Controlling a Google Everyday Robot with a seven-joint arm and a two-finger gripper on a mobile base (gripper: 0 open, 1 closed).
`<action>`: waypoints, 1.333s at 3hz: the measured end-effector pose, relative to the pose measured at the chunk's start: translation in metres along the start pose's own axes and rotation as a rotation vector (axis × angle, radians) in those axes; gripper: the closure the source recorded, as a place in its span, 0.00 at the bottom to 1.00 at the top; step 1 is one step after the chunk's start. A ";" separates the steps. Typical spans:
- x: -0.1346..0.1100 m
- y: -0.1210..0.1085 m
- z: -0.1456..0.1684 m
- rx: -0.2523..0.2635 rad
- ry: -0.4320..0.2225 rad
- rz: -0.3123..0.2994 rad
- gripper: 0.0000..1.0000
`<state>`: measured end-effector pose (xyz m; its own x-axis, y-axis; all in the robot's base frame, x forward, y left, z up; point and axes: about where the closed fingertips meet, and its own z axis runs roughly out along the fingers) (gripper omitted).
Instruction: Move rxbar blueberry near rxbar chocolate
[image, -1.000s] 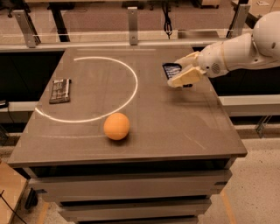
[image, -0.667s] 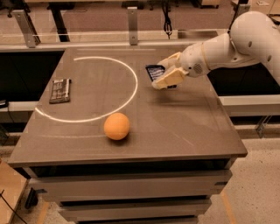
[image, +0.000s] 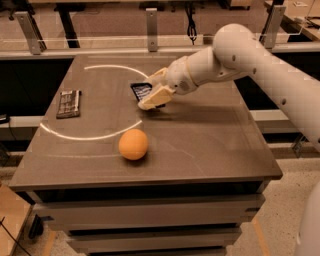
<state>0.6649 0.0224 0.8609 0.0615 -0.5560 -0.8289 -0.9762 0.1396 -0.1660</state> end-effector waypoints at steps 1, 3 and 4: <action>-0.018 0.001 0.043 0.035 -0.050 0.009 1.00; -0.065 0.017 0.099 0.025 -0.153 0.008 1.00; -0.081 0.032 0.122 -0.039 -0.155 -0.013 0.81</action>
Offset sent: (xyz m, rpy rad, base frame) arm 0.0093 0.1261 -0.0035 0.1823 -0.0482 -0.0602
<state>0.6540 0.1716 0.8578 0.1027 -0.4236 -0.9000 -0.9823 0.0995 -0.1590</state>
